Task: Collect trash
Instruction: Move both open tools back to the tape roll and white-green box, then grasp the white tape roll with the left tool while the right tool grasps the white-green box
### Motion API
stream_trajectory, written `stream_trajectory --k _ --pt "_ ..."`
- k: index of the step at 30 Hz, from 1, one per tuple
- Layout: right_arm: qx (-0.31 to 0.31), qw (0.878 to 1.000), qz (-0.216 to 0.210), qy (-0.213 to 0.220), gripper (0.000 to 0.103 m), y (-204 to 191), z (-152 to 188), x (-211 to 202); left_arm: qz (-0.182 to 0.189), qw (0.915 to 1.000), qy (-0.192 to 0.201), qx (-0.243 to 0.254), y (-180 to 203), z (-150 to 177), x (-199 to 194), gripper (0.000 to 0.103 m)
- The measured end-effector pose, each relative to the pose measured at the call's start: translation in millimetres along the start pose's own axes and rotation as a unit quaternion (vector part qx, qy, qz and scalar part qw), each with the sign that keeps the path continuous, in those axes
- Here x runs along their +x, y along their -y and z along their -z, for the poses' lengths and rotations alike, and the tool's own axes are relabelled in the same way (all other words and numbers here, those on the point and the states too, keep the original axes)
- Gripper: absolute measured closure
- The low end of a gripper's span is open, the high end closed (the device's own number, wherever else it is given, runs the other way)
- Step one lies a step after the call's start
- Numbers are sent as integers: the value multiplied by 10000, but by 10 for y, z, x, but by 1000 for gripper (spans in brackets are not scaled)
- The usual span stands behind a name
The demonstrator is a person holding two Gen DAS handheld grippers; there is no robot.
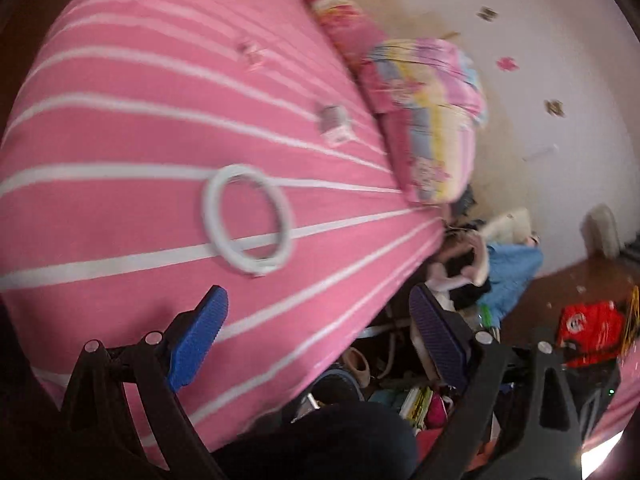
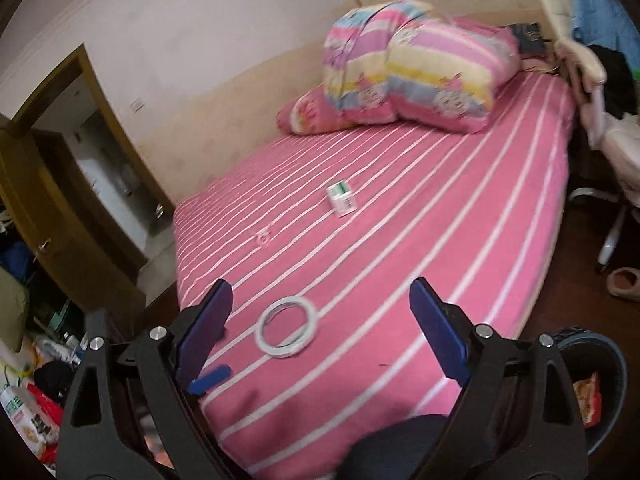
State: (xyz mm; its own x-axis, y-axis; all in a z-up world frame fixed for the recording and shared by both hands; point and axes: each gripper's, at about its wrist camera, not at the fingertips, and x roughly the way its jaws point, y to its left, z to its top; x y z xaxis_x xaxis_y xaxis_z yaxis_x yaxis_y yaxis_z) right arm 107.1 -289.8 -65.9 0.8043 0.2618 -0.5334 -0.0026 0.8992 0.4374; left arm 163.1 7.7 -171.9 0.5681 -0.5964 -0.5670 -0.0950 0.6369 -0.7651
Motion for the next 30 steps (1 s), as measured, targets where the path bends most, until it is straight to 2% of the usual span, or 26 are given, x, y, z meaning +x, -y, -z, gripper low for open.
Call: stream_trajectory --k 8,17,21,27,30 --pt "44 9998 -39 -184 14 -102 81 422 -18 9978 -389 -529 -420 -161 504 14" --pt "193 9994 65 -273 14 161 -1 863 98 9991 -276 -290 -335 -471 892 16" --pt "147 9994 145 -274 14 245 -61 1166 51 9994 -318 -99 -281 -612 1047 38" --pt "-29 9991 292 -295 14 328 -254 1664 82 9991 -410 -28 -233 -899 1317 54" --pt "-146 9990 343 -250 14 360 -377 1911 107 9989 -445 -45 -195 -1056 1456 57"
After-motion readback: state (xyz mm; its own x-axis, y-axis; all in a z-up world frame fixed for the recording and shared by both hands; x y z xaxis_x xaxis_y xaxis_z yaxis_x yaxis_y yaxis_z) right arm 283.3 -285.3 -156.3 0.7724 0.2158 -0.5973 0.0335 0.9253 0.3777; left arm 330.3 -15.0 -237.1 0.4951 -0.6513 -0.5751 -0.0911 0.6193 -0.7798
